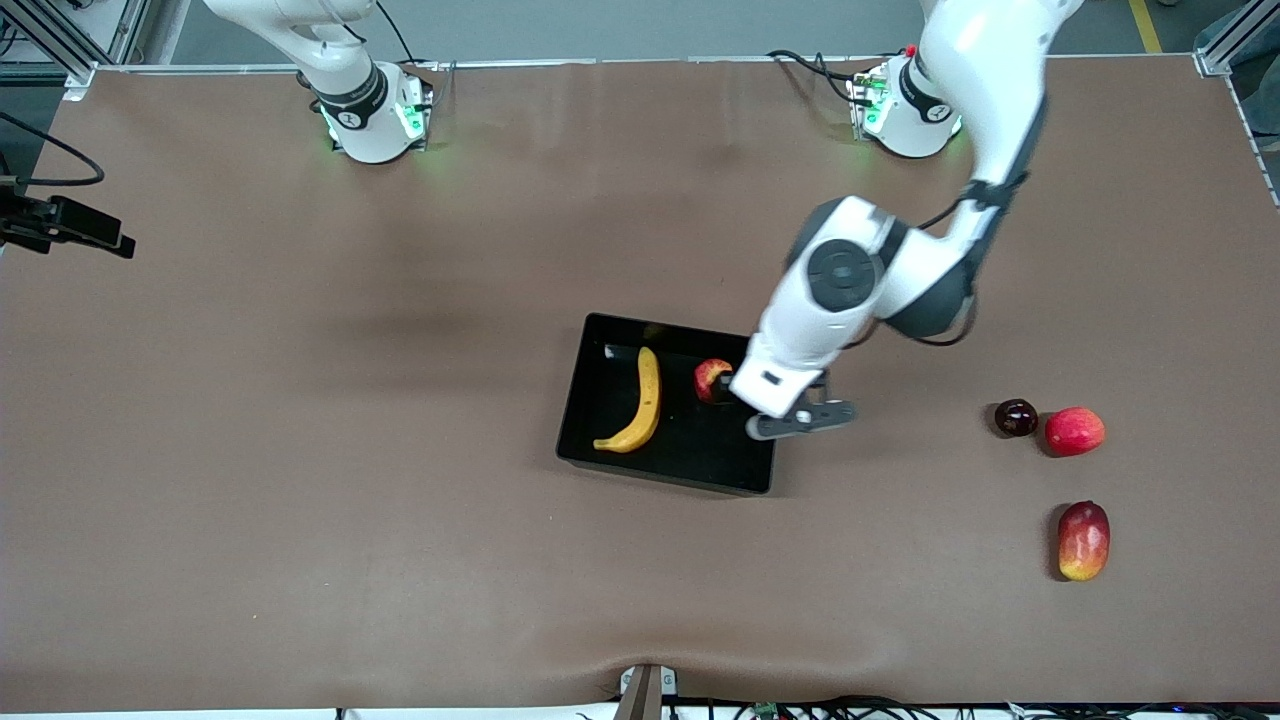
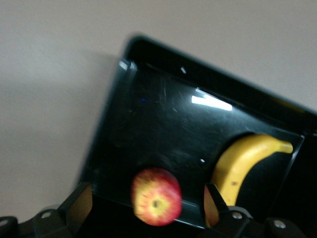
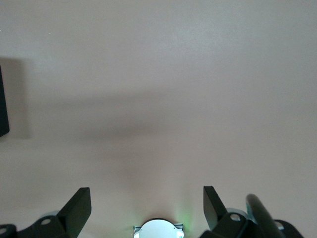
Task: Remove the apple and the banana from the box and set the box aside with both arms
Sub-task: 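Reach the left gripper into the black tray and grasp the red apple, then lift the red apple out and lower it beside the mango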
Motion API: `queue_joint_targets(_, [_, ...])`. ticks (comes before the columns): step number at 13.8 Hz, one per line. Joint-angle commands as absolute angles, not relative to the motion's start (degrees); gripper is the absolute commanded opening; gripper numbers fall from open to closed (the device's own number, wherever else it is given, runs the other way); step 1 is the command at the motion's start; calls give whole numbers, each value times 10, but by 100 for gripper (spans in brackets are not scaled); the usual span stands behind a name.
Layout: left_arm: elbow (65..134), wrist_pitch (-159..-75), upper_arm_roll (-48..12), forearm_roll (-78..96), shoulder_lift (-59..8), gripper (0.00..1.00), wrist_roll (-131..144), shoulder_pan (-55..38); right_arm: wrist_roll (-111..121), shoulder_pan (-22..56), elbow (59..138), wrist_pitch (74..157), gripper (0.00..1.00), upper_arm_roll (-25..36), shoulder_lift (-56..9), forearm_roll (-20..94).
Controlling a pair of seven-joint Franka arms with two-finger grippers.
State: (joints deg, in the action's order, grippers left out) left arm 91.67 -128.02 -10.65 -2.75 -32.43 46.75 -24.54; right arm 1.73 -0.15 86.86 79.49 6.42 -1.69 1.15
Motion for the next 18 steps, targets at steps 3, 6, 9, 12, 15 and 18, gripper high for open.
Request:
queue_joint_targets(3, [884,-1276,-98,-38,-387,100,502,-277,24,-8,865,790,100,60,-17,11])
queue_joint_targets(6, [905,-1270,-99,-39,-395,100,502,-277,24,-5,865,789,100,60,-17,11])
queue_joint_targets(9, [911,-1270,-98,-39,-405,85,502,-285,25,-5,866,789,100,60,-17,11])
queue_joint_targets(12, [907,-1267,-98,-38,-400,0,505,-288,24,-8,867,789,100,60,-18,11])
queue_joint_targets(15, [890,-1256,-95,-39,-375,0,496,-279,24,-9,867,786,100,60,-19,11])
queue_joint_targets(18, [839,-1217,-95,-39,-348,0,483,-253,22,-8,866,775,100,60,-19,11])
